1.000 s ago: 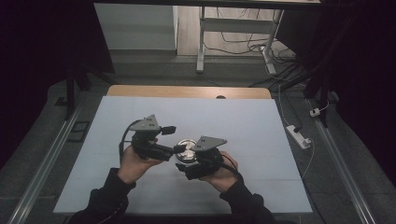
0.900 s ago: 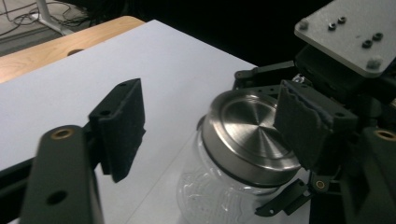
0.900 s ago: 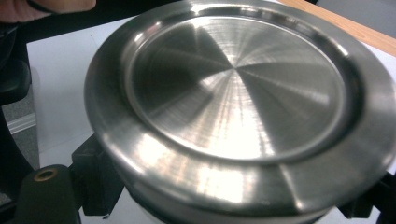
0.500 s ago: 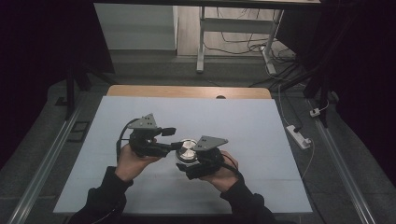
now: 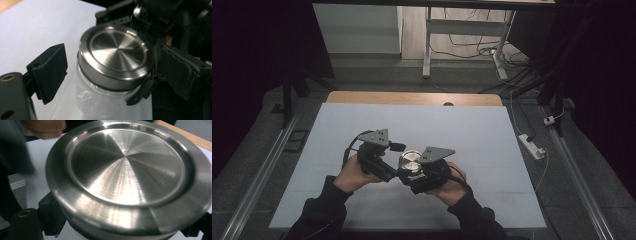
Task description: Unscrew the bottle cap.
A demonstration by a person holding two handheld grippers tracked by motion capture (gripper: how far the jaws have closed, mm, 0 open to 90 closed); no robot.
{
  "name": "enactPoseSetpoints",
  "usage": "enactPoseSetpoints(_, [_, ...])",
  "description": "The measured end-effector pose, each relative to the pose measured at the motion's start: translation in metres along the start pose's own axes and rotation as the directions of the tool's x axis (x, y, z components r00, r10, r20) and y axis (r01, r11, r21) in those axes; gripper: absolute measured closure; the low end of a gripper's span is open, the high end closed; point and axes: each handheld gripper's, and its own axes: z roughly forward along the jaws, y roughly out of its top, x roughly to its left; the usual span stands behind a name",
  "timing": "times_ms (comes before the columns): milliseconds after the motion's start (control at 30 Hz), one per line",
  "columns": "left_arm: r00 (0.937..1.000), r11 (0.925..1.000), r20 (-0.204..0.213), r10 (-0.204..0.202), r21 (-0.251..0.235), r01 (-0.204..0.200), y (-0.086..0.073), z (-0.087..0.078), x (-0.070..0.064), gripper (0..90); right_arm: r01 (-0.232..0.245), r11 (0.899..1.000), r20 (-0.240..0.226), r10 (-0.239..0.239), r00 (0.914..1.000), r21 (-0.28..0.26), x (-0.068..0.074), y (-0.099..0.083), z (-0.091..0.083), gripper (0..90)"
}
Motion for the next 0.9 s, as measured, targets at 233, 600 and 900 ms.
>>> enactPoseSetpoints(233, [0.9977,0.9997,-0.065,0.019,-0.015,-0.02,-0.003,0.01,-0.009,18.1,0.007,1.0,0.004,-0.007,1.0,0.016,0.003,0.0,0.003,15.1])
enactPoseSetpoints(600, [0.9537,0.9974,-0.292,-0.072,-0.013,0.071,0.007,0.027,-0.031,18.0,-0.062,0.998,0.073,0.059,0.9955,0.033,-0.007,-0.004,0.003,15.1])
enactPoseSetpoints(900, [0.9945,0.994,-0.096,-0.041,-0.105,0.031,0.012,-0.01,-0.022,15.9,-0.046,0.999,0.043,0.045,0.998,0.015,-0.002,-0.002,0.003,15.1])
